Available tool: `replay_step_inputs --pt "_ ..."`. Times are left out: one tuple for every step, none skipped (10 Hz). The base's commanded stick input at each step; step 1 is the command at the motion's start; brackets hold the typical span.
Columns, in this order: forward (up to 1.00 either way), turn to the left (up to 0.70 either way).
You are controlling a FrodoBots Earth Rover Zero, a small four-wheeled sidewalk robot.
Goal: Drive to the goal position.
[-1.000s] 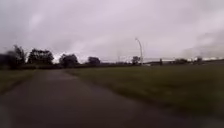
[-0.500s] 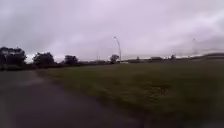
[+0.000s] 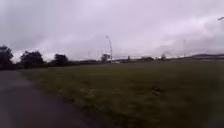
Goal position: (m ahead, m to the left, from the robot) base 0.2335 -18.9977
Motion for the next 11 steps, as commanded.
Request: replay_step_inputs --pt "-1.0 0.4" --pt "-1.0 0.4" --pt "-1.0 0.4" --pt "-1.0 0.4" --pt "-1.0 0.4" --pt "-1.0 0.4" --pt "-1.0 0.4" --pt "-1.0 0.4" --pt "-1.0 0.4" --pt "-1.0 0.4" --pt "-1.0 0.4"
